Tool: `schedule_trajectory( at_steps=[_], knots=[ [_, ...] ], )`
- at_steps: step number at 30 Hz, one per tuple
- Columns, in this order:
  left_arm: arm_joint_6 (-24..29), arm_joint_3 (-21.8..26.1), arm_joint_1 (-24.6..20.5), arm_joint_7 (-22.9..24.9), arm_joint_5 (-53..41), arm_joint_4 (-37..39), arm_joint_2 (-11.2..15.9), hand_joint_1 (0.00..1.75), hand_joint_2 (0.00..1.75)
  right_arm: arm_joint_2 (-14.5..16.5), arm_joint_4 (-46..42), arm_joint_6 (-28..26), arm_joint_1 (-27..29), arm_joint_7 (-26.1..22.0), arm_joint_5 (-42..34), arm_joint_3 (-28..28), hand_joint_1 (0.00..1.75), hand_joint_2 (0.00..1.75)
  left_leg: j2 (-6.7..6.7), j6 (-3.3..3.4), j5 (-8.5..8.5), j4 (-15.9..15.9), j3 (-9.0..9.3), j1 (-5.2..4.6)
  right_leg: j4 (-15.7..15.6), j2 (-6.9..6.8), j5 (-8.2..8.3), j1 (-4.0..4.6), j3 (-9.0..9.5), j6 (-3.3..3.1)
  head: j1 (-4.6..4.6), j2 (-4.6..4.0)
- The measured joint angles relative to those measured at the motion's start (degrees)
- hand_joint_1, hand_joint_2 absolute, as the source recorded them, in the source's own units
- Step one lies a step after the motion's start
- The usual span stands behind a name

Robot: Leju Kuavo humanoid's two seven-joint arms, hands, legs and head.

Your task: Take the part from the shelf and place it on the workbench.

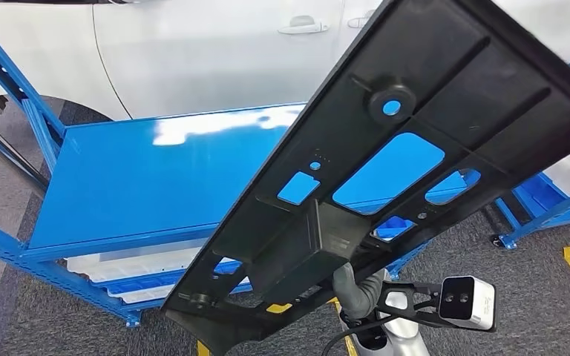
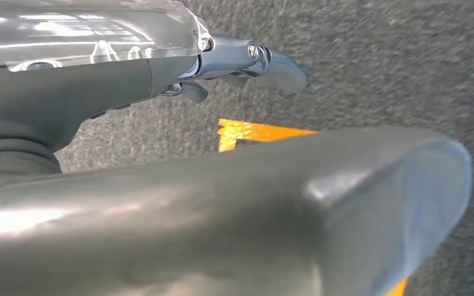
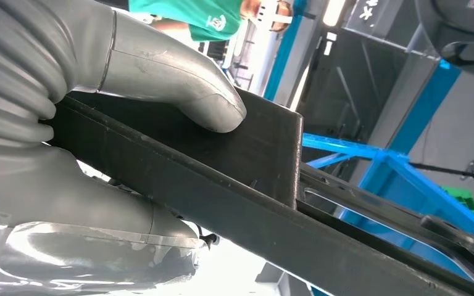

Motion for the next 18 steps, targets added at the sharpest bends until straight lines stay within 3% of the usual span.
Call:
schedule_trajectory(
  at_steps=[2, 3, 5, 8, 9, 10, 12, 13, 14, 15, 16, 18],
  knots=[
    [-0.1, -0.1, 0.1, 0.2, 0.0, 0.0, -0.1, 0.00, 0.00, 0.1, 0.0, 0.8, 0.4, 0.0, 0.1, -0.7, 1.75, 1.75, -0.03, -0.29, 0.89, 0.3, -1.29, 0.00, -6.9, -0.01, 2.17, 0.01, 5.85, -0.39, 0.00, 0.00],
    [-0.1, -0.1, 0.1, 0.3, -0.1, 0.0, -0.2, 0.00, 0.00, 0.1, 0.0, 1.2, 0.6, 0.0, 0.0, -1.0, 1.75, 1.75, -0.08, -0.54, 1.31, 0.5, -1.77, -0.06, -11.2, -0.01, 2.46, 0.15, 8.91, -0.73, -0.01, 0.00],
    [-0.2, -0.1, 0.2, 0.3, -0.1, 0.0, -0.4, 0.00, 0.00, 0.1, 0.0, 1.9, 1.0, 0.0, -0.1, -1.6, 1.75, 1.75, -0.14, -1.16, 2.17, 0.4, -2.13, -0.12, -16.1, 0.02, 2.21, 0.52, 12.08, -1.46, -0.01, 0.00],
    [0.0, -0.2, 0.3, 0.5, -0.2, 0.0, -0.6, 0.00, 0.00, 0.1, 0.3, 2.2, 1.4, 0.0, 0.3, -2.1, 1.75, 1.75, -0.18, -2.20, 2.67, 0.2, -2.48, -0.05, -17.3, -0.12, 3.40, 0.51, 11.51, -2.78, 0.01, 0.00],
    [0.1, -0.2, 0.4, 0.7, -0.2, 0.0, -0.6, 0.00, 0.00, 0.1, 0.5, 2.0, 1.5, 0.0, 0.5, -2.1, 1.75, 1.75, -0.20, -2.44, 1.34, 1.1, -2.99, -0.02, -17.5, -0.21, 4.11, 0.38, 10.99, -3.30, 0.01, 0.00],
    [0.1, -0.2, 0.4, 0.8, -0.3, 0.0, -0.7, 0.00, 0.00, 0.1, 0.6, 1.6, 1.5, 0.0, 0.5, -2.1, 1.75, 1.75, -0.22, -2.60, -1.03, 3.3, -3.78, 0.01, -17.7, -0.31, 4.86, 0.27, 10.34, -3.70, 0.01, 0.00],
    [0.2, -0.2, 0.4, 1.1, -0.6, 0.0, -0.8, 0.00, 0.00, 0.1, 1.0, 0.8, 1.6, 0.1, 0.6, -2.1, 1.75, 1.75, -0.22, -2.85, -6.73, 10.2, -5.71, 0.09, -17.7, -0.42, 6.15, 0.45, 8.76, -4.09, 0.00, 0.00],
    [0.3, -0.2, 0.4, 1.2, -0.7, 0.0, -0.8, 0.00, 0.00, 0.1, 1.1, 0.5, 1.7, 0.1, 0.6, -2.1, 1.75, 1.75, -0.22, -2.97, -8.39, 13.7, -6.33, 0.10, -17.6, -0.45, 6.79, 0.54, 7.87, -4.11, 0.00, 0.00],
    [0.3, -0.2, 0.4, 1.4, -0.7, 0.0, -0.8, 0.00, 0.00, 0.1, 1.3, 0.2, 1.9, 0.1, 0.6, -2.1, 1.75, 1.75, -0.22, -3.05, -8.73, 15.9, -6.33, 0.11, -17.5, -0.49, 7.40, 0.59, 6.98, -4.07, 0.00, 0.00],
    [0.4, -0.2, 0.4, 1.5, -0.8, 0.0, -0.9, 0.00, 0.00, 0.0, 1.5, 0.0, 2.0, 0.1, 0.6, -2.1, 1.75, 1.75, -0.21, -3.08, -7.79, 16.3, -5.40, 0.11, -17.3, -0.51, 8.00, 0.61, 6.04, -3.98, 0.00, 0.00],
    [0.5, -0.2, 0.4, 1.7, -0.9, 0.0, -0.9, 0.00, 0.00, 0.0, 1.7, -0.1, 2.0, 0.1, 0.6, -2.1, 1.75, 1.75, -0.21, -3.04, -6.17, 14.6, -3.37, 0.11, -17.1, -0.51, 8.56, 0.60, 5.11, -3.83, 0.00, 0.00],
    [0.8, -0.3, 0.3, 2.1, -1.1, 0.0, -0.9, 0.00, 0.00, -0.2, 1.9, -0.1, 2.1, 0.1, 0.6, -2.1, 1.75, 1.75, -0.22, -2.74, -4.56, 6.6, 2.96, 0.01, -16.4, -0.49, 9.53, 0.64, 3.50, -3.36, -0.01, 0.00]
  ],
)
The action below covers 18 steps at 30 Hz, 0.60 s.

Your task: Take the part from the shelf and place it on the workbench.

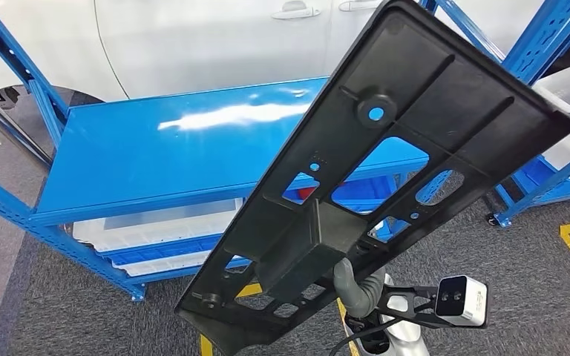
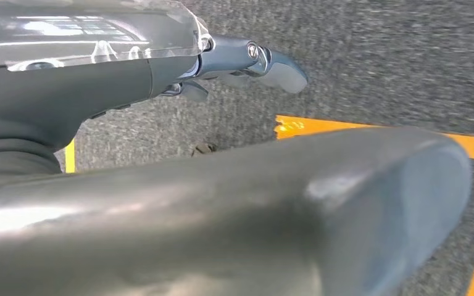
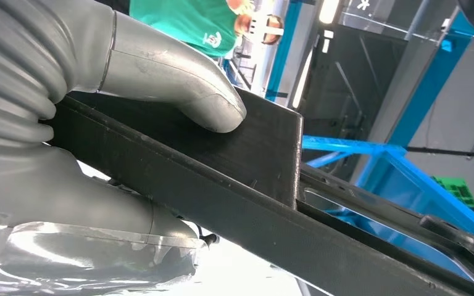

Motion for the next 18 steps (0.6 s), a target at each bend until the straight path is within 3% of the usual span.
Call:
schedule_trajectory(
  at_steps=[2, 3, 5, 6, 7, 9, 10, 11, 13, 15, 17, 18],
  knots=[
    [0.4, -0.1, -0.2, 0.5, -0.1, 0.0, -0.1, 0.00, 0.00, -0.1, 0.1, 0.0, 0.0, 0.0, 0.0, 0.1, 1.75, 1.75, -0.07, 0.49, -0.96, -6.3, 4.16, -0.23, 0.5, -0.05, 0.85, 0.09, -0.73, 0.67, -0.01, 0.00],
    [0.5, -0.1, -0.2, 0.7, -0.1, 0.0, -0.2, 0.00, 0.00, -0.1, 0.2, 0.0, 0.0, 0.0, -0.1, 0.1, 1.75, 1.75, -0.11, 0.79, -1.37, -7.5, 4.65, -0.39, 0.5, -0.08, 1.28, 0.09, -0.83, 1.03, 0.00, 0.00],
    [0.6, -0.1, -0.1, 1.0, -0.1, 0.0, -0.4, 0.00, 0.00, -0.2, 0.4, 0.0, 0.0, 0.0, -0.1, 0.2, 1.75, 1.75, -0.02, 1.54, -0.58, -7.6, 3.87, -0.33, 0.4, -0.05, 1.95, -0.03, -1.05, 1.71, 0.01, 0.00],
    [0.6, -0.1, -0.1, 1.0, -0.1, 0.0, -0.5, 0.00, 0.00, -0.3, 0.5, -0.1, 0.1, 0.0, -0.1, 0.2, 1.75, 1.75, 0.09, 2.01, 0.07, -7.6, 3.29, -0.25, 1.1, 0.05, 0.87, -0.11, -1.53, 2.06, 0.01, 0.00],
    [0.6, -0.1, -0.1, 1.1, -0.1, 0.0, -0.6, 0.00, 0.00, -0.4, 0.6, -0.1, 0.1, 0.0, -0.1, 0.2, 1.75, 1.75, 0.22, 2.39, 0.79, -7.7, 2.56, -0.14, 2.9, 0.15, -1.27, -0.17, -2.26, 2.41, 0.01, 0.00],
    [0.7, -0.2, -0.2, 1.2, 0.0, 0.0, -0.6, 0.00, 0.00, -0.6, 0.8, 0.1, 0.2, 0.0, -0.2, 0.3, 1.75, 1.75, 0.37, 2.83, 2.23, -7.7, 0.94, -0.14, 9.7, 0.25, -7.67, -0.35, -4.19, 3.04, 0.01, 0.00],
    [0.7, -0.2, -0.1, 1.3, 0.1, 0.0, -0.7, 0.00, 0.00, -0.7, 0.9, 0.1, 0.2, 0.0, -0.3, 0.3, 1.75, 1.75, 0.40, 2.85, 2.86, -7.6, 0.13, -0.16, 13.4, 0.25, -9.70, -0.43, -4.82, 3.28, 0.01, 0.00],
    [0.7, -0.2, -0.1, 1.5, 0.1, 0.0, -0.7, 0.00, 0.00, -0.8, 1.1, 0.1, 0.1, 0.0, -0.3, 0.3, 1.75, 1.75, 0.41, 2.81, 3.47, -7.6, -0.67, -0.19, 16.0, 0.25, -10.37, -0.51, -4.90, 3.46, 0.01, 0.00],
    [0.8, -0.2, -0.1, 1.7, 0.1, 0.0, -0.8, 0.00, 0.00, -1.0, 1.5, -0.2, -0.1, 0.0, -0.5, 0.5, 1.75, 1.75, 0.41, 2.62, 4.56, -7.3, -2.34, -0.21, 15.8, 0.25, -8.14, -0.66, -2.44, 3.51, 0.01, 0.00],
    [0.8, -0.2, -0.2, 2.0, 0.0, 0.0, -0.8, 0.00, 0.00, -1.1, 1.8, -0.7, -0.7, 0.0, -0.7, 0.8, 1.75, 1.75, 0.40, 2.35, 5.37, -7.0, -3.58, -0.22, 10.3, 0.27, -5.63, -0.67, 2.25, 3.17, 0.01, 0.00],
    [0.8, -0.2, -0.2, 2.1, 0.0, 0.0, -0.9, 0.00, 0.00, -1.2, 1.9, -1.0, -1.4, 0.0, -1.0, 1.1, 1.75, 1.75, 0.37, 1.98, 5.96, -6.7, -4.23, -0.33, 3.5, 0.29, -6.25, -0.46, 6.96, 2.51, 0.00, 0.00],
    [0.9, -0.2, -0.3, 2.2, 0.0, 0.0, -1.0, 0.00, 0.00, -1.3, 1.9, -1.0, -1.7, 0.0, -1.2, 1.2, 1.75, 1.75, 0.37, 1.71, 6.32, -6.7, -4.39, -0.36, 1.1, 0.30, -6.84, -0.29, 8.43, 2.15, 0.00, 0.00]
  ],
)
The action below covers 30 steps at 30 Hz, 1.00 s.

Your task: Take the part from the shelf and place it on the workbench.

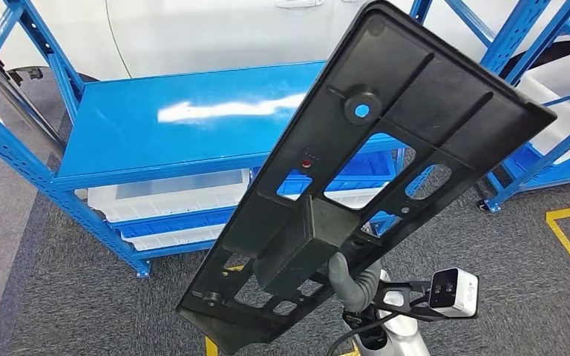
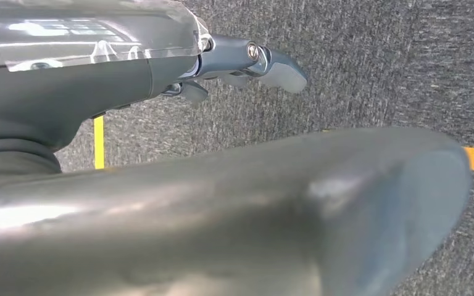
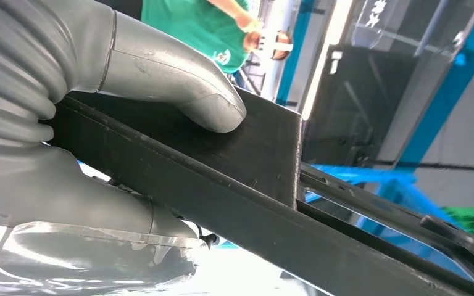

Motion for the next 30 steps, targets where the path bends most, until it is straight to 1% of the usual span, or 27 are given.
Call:
schedule_trajectory(
  at_steps=[1, 2, 3, 4, 5, 6, 7, 8, 9, 10, 11, 12, 13, 14, 15, 16, 18, 19, 20, 21, 23, 24, 25, 26, 27, 29, 30],
  knots=[
    [0.2, 0.0, 0.0, 0.0, 0.0, 0.0, 0.0, 0.00, 0.00, -0.1, 0.0, 0.0, -0.2, 0.0, -0.3, 0.1, 1.75, 1.75, 0.00, -0.32, 0.37, -0.1, -0.13, 0.01, -1.7, 0.00, -0.57, 0.20, 0.85, -0.39, 0.00, 0.00],
    [0.4, 0.0, 0.0, 0.1, 0.0, 0.0, -0.1, 0.00, 0.00, -0.3, 0.1, 0.0, -0.4, 0.0, -0.5, 0.2, 1.75, 1.75, 0.01, -0.71, 0.77, -0.2, -0.19, 0.02, -2.4, 0.00, -0.54, 0.32, 0.96, -0.83, 0.00, 0.00],
    [0.6, 0.0, 0.0, 0.1, 0.0, 0.0, -0.1, 0.00, 0.00, -0.4, 0.2, 0.0, -0.5, 0.0, -0.8, 0.3, 1.75, 1.75, 0.00, -1.04, 0.90, -0.2, -0.28, 0.10, -2.5, -0.09, -0.11, 0.27, 0.73, -1.30, 0.01, 0.00],
    [0.7, 0.0, 0.0, 0.1, 0.0, 0.0, -0.1, 0.00, 0.00, -0.6, 0.3, 0.0, -0.6, 0.0, -1.0, 0.3, 1.75, 1.75, -0.03, -1.32, 0.29, 0.3, -0.57, 0.16, -2.7, -0.16, 0.31, 0.18, 0.46, -1.82, 0.01, 0.00],
    [0.9, 0.0, 0.0, 0.1, 0.1, 0.0, -0.1, 0.00, 0.00, -0.7, 0.3, 0.0, -0.7, 0.0, -1.1, 0.4, 1.75, 1.75, -0.07, -1.56, -1.21, 1.7, -1.14, 0.18, -2.9, -0.24, 0.86, 0.06, 0.14, -2.31, 0.00, 0.00],
    [1.0, 0.0, 0.0, 0.2, 0.1, 0.0, -0.1, 0.00, 0.00, -0.8, 0.4, 0.0, -0.8, 0.0, -1.2, 0.5, 1.75, 1.75, -0.10, -1.72, -3.56, 4.3, -2.12, 0.26, -3.0, -0.33, 1.37, -0.02, -0.28, -2.65, 0.00, 0.00],
    [1.0, 0.0, 0.0, 0.2, 0.1, 0.0, -0.1, 0.00, 0.00, -0.9, 0.5, 0.0, -0.9, 0.0, -1.3, 0.6, 1.75, 1.75, -0.11, -1.90, -6.23, 7.9, -3.35, 0.28, -3.0, -0.34, 1.81, 0.03, -0.83, -2.86, -0.01, 0.00],
    [1.1, 0.0, 0.1, 0.3, 0.1, 0.0, -0.2, 0.00, 0.00, -1.0, 0.5, 0.1, -0.8, 0.0, -1.3, 0.6, 1.75, 1.75, -0.11, -2.06, -8.35, 11.7, -4.54, 0.31, -2.9, -0.36, 2.23, 0.10, -1.39, -2.94, -0.01, 0.00],
    [1.2, 0.0, 0.1, 0.4, 0.1, 0.0, -0.2, 0.00, 0.00, -1.1, 0.6, 0.1, -0.7, 0.0, -1.3, 0.6, 1.75, 1.75, -0.11, -2.22, -9.30, 14.6, -5.20, 0.34, -2.8, -0.38, 2.63, 0.15, -1.97, -2.91, 0.00, 0.00],
    [1.3, 0.0, 0.1, 0.5, 0.0, 0.0, -0.2, 0.00, 0.00, -1.2, 0.7, 0.2, -0.5, 0.0, -1.4, 0.6, 1.75, 1.75, -0.11, -2.32, -9.07, 15.7, -4.95, 0.37, -2.7, -0.39, 2.97, 0.18, -2.50, -2.83, -0.01, 0.00],
    [1.5, 0.0, 0.2, 0.6, 0.0, 0.0, -0.2, 0.00, 0.00, -1.3, 0.7, 0.3, -0.3, 0.0, -1.3, 0.6, 1.75, 1.75, -0.10, -2.36, -7.94, 14.5, -3.58, 0.41, -2.6, -0.39, 3.23, 0.17, -2.95, -2.70, 0.00, 0.00],
    [1.7, 0.0, 0.2, 0.7, -0.1, 0.0, -0.2, 0.00, 0.00, -1.5, 0.8, 0.3, -0.1, 0.0, -1.3, 0.6, 1.75, 1.75, -0.10, -2.33, -6.45, 11.3, -1.12, 0.45, -2.4, -0.39, 3.42, 0.14, -3.34, -2.55, 0.00, 0.00],
    [1.8, 0.0, 0.1, 0.7, -0.1, 0.0, -0.2, 0.00, 0.00, -1.6, 0.8, 0.4, 0.0, 0.0, -1.2, 0.6, 1.75, 1.75, -0.10, -2.21, -5.54, 7.1, 1.66, 0.47, -2.1, -0.40, 3.52, 0.13, -3.67, -2.37, 0.00, 0.00],
    [1.8, 0.0, 0.1, 0.7, -0.2, 0.0, -0.2, 0.00, 0.00, -1.7, 0.8, 0.4, 0.1, 0.0, -1.2, 0.6, 1.75, 1.75, -0.14, -1.98, -5.01, 3.4, 4.06, 0.39, -1.7, -0.39, 3.60, 0.17, -4.01, -2.13, 0.01, 0.00],
    [1.8, 0.0, 0.1, 0.8, -0.2, 0.0, -0.2, 0.00, 0.00, -1.7, 0.8, 0.4, 0.2, 0.0, -1.1, 0.6, 1.75, 1.75, -0.17, -1.71, -4.95, 0.9, 5.54, 0.29, -1.4, -0.40, 3.70, 0.23, -4.29, -1.85, 0.01, 0.00],
    [1.8, 0.0, 0.1, 0.8, -0.2, 0.0, -0.2, 0.00, 0.00, -1.8, 0.8, 0.5, 0.2, 0.0, -1.0, 0.6, 1.75, 1.75, -0.22, -1.38, -5.18, -0.2, 6.01, 0.16, -1.2, -0.40, 3.85, 0.29, -4.54, -1.50, 0.01, 0.00],
    [1.8, 0.0, 0.2, 0.8, -0.2, 0.0, -0.3, 0.00, 0.00, -1.9, 0.8, 0.6, 0.5, 0.0, -0.9, 0.5, 1.75, 1.75, -0.22, -0.61, -4.90, -0.5, 5.70, 0.15, -1.0, -0.35, 4.10, 0.29, -4.84, -0.74, 0.00, 0.00],
    [1.8, 0.0, 0.2, 0.8, -0.2, 0.0, -0.4, 0.00, 0.00, -2.0, 0.8, 0.8, 0.5, 0.0, -0.8, 0.5, 1.75, 1.75, -0.19, -0.17, -4.65, -0.6, 5.55, 0.22, -0.6, -0.27, 3.79, 0.22, -5.08, -0.39, 0.00, 0.00],
    [1.8, 0.0, 0.2, 0.7, -0.2, 0.0, -0.5, 0.00, 0.00, -2.0, 0.8, 0.9, 0.6, 0.0, -0.7, 0.4, 1.75, 1.75, -0.14, 0.27, -4.37, -0.7, 5.40, 0.33, 0.7, -0.19, 2.78, 0.15, -5.69, -0.08, 0.00, 0.00],
    [1.8, 0.0, 0.2, 0.7, -0.1, 0.0, -0.6, 0.00, 0.00, -2.1, 0.8, 1.0, 0.7, 0.0, -0.5, 0.3, 1.75, 1.75, -0.09, 0.65, -4.10, -0.8, 5.19, 0.39, 3.3, -0.11, 1.09, 0.05, -6.82, 0.19, 0.00, 0.00],
    [1.9, 0.0, 0.2, 0.6, 0.0, 0.0, -0.6, 0.00, 0.00, -2.2, 0.8, 1.3, 1.2, 0.0, 0.1, 0.0, 1.75, 1.75, -0.06, 1.04, -3.74, -0.8, 4.59, 0.28, 11.0, -0.05, -2.95, -0.07, -10.19, 0.64, 0.01, 0.00],
    [2.0, 0.0, 0.3, 0.7, 0.2, 0.0, -0.6, 0.00, 0.00, -2.3, 0.8, 1.6, 1.5, 0.0, 0.3, -0.2, 1.75, 1.75, -0.07, 1.08, -3.59, -0.7, 4.31, 0.21, 14.1, -0.05, -4.10, -0.12, -11.48, 0.78, 0.01, 0.00],
    [2.2, 0.0, 0.3, 0.7, 0.3, 0.0, -0.6, 0.00, 0.00, -2.3, 0.8, 1.9, 1.7, 0.0, 0.4, -0.4, 1.75, 1.75, -0.07, 1.06, -3.48, -0.6, 4.09, 0.15, 15.4, -0.05, -4.18, -0.16, -11.86, 0.81, 0.01, 0.00],
    [2.3, 0.1, 0.4, 0.7, 0.3, 0.0, -0.7, 0.00, 0.00, -2.3, 0.7, 2.4, 1.9, 0.0, 0.4, -0.7, 1.75, 1.75, 0.00, 1.03, -3.40, -0.6, 3.98, 0.10, 14.3, -0.07, -3.16, -0.18, -11.05, 0.71, 0.01, 0.00],
    [2.5, 0.1, 0.4, 0.8, 0.4, 0.0, -0.8, 0.00, 0.00, -2.3, 0.6, 2.8, 1.9, 0.0, 0.5, -0.9, 1.75, 1.75, 0.13, 0.99, -3.37, -0.5, 3.96, 0.03, 11.0, -0.29, -1.36, -0.14, -9.17, 0.45, 0.01, 0.00],
    [2.8, 0.1, 0.4, 1.0, 0.3, 0.0, -1.0, 0.00, 0.00, -2.3, 0.1, 3.3, 1.8, 0.0, 0.7, -1.1, 1.75, 1.75, 0.51, 0.82, -3.35, -0.4, 4.00, -0.18, 2.8, -2.19, 1.61, 0.39, -4.81, -0.45, 0.01, 0.00],
    [3.0, 0.1, 0.5, 1.1, 0.2, 0.0, -1.1, 0.00, 0.00, -2.3, -0.1, 3.2, 1.7, 0.0, 0.8, -1.1, 1.75, 1.75, 0.77, 0.62, -3.32, -0.4, 3.95, -0.28, 0.0, -3.05, 2.31, 0.73, -3.51, -0.91, 0.01, 0.00]
  ],
)
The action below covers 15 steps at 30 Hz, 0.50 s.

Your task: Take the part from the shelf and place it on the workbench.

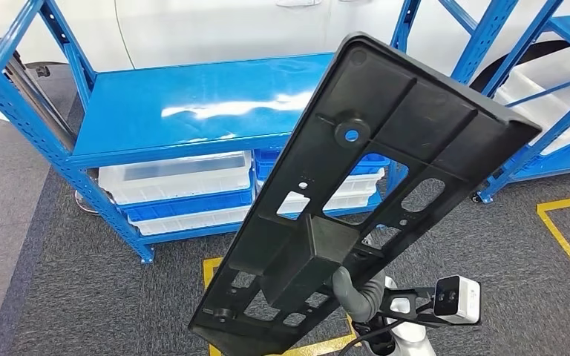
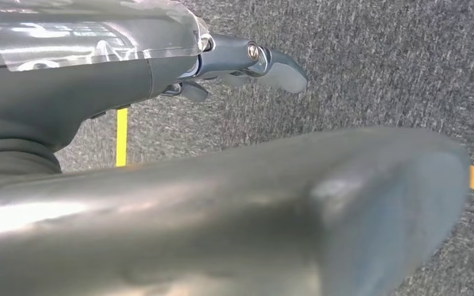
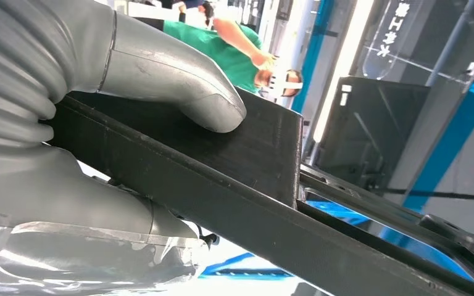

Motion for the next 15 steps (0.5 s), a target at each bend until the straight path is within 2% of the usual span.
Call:
schedule_trajectory(
  at_steps=[1, 2, 3, 5, 6, 8, 9, 10, 11, 12, 13, 15],
  knots=[
    [0.2, 0.0, 0.1, 0.1, -0.1, 0.0, -0.1, 0.00, 0.00, 0.1, -0.3, -0.2, -0.1, 0.0, 0.2, 0.0, 1.75, 1.75, 0.34, -0.25, 0.02, 0.0, -0.06, -0.08, -1.3, -0.52, 0.11, 0.31, 0.44, -0.37, 0.00, 0.00],
    [0.4, 0.0, 0.1, 0.1, -0.3, 0.0, -0.1, 0.00, 0.00, 0.1, -0.5, -0.4, 0.0, 0.0, 0.4, 0.0, 1.75, 1.75, 0.79, -0.54, 0.06, 0.0, -0.10, -0.16, -1.5, -0.27, 0.17, 0.49, 0.31, -0.63, 0.00, 0.00],
    [0.6, 0.0, 0.1, 0.2, -0.4, 0.0, -0.1, 0.00, 0.00, 0.2, -0.8, -0.7, 0.0, 0.0, 0.6, 0.0, 1.75, 1.75, 1.24, -0.85, 0.05, -0.1, -0.09, -0.20, -1.6, 0.33, 0.41, 0.36, 0.18, -0.93, 0.00, 0.00],
    [1.2, 0.0, 0.0, 0.4, -0.7, 0.0, -0.1, 0.00, 0.00, 0.4, -1.5, -1.0, 0.2, 0.0, 0.9, -0.1, 1.75, 1.75, 1.03, -1.47, -1.10, 1.1, -0.54, -0.20, -2.2, 1.32, 1.00, -0.03, 0.12, -1.59, 0.00, 0.00],
    [1.4, 0.0, 0.0, 0.4, -0.8, 0.0, 0.0, 0.00, 0.00, 0.5, -1.8, -1.1, 0.2, 0.0, 1.0, -0.1, 1.75, 1.75, 0.48, -1.75, -2.62, 3.3, -1.50, -0.16, -2.5, 1.77, 1.28, -0.24, 0.12, -1.92, 0.00, 0.00],
    [1.7, 0.0, 0.0, 0.5, -0.8, 0.0, 0.1, 0.00, 0.00, 0.8, -2.0, -1.1, 0.3, -0.1, 1.4, -0.1, 1.75, 1.75, -0.54, -2.09, -6.48, 10.6, -4.68, 0.05, -2.5, 2.67, 1.53, -0.29, -0.12, -2.25, 0.00, 0.00],
    [2.0, 0.0, 0.1, 0.6, -0.9, 0.0, 0.1, 0.00, 0.00, 0.9, -2.0, -1.1, 0.4, -0.1, 1.6, -0.1, 1.75, 1.75, -0.70, -2.23, -7.83, 14.2, -6.26, 0.14, -2.4, 3.19, 1.59, -0.27, -0.26, -2.27, 0.00, 0.00],
    [2.3, 0.0, 0.1, 0.6, -0.9, 0.0, 0.1, 0.00, 0.00, 0.9, -2.1, -1.2, 0.5, -0.1, 1.8, -0.1, 1.75, 1.75, -0.74, -2.32, -8.08, 16.0, -7.04, 0.21, -2.3, 3.75, 1.62, -0.27, -0.36, -2.25, 0.00, 0.00],
    [2.7, 0.0, 0.1, 0.5, -1.0, 0.0, 0.2, 0.00, 0.00, 1.0, -2.3, -1.2, 0.6, -0.1, 2.0, -0.2, 1.75, 1.75, -0.78, -2.37, -7.24, 15.7, -6.79, 0.27, -2.1, 4.35, 1.62, -0.29, -0.45, -2.18, 0.00, 0.00],
    [3.2, 0.0, 0.1, 0.4, -1.1, 0.0, 0.4, 0.00, 0.00, 1.1, -2.6, -1.2, 0.8, -0.1, 2.3, -0.3, 1.75, 1.75, -0.95, -2.37, -5.45, 13.1, -5.45, 0.35, -1.8, 4.98, 1.57, -0.34, -0.49, -2.07, 0.00, 0.00],
    [4.0, 0.0, 0.1, 0.1, -1.3, 0.0, 0.5, 0.00, 0.00, 1.3, -3.0, -1.2, 0.9, -0.1, 2.5, -0.5, 1.75, 1.75, -1.68, -2.33, -3.40, 9.2, -3.46, 0.48, -1.5, 5.57, 1.48, -0.40, -0.56, -1.90, 0.00, 0.00],
    [5.4, 0.0, 0.1, -0.5, -1.9, 0.0, 0.8, 0.00, 0.00, 1.7, -3.9, -1.0, 1.1, -0.1, 2.7, -0.9, 1.75, 1.75, -3.73, -2.13, -1.23, 2.6, -0.26, 0.67, -0.9, 6.69, 1.35, -0.34, -1.01, -1.32, -0.01, 0.00]
  ],
)
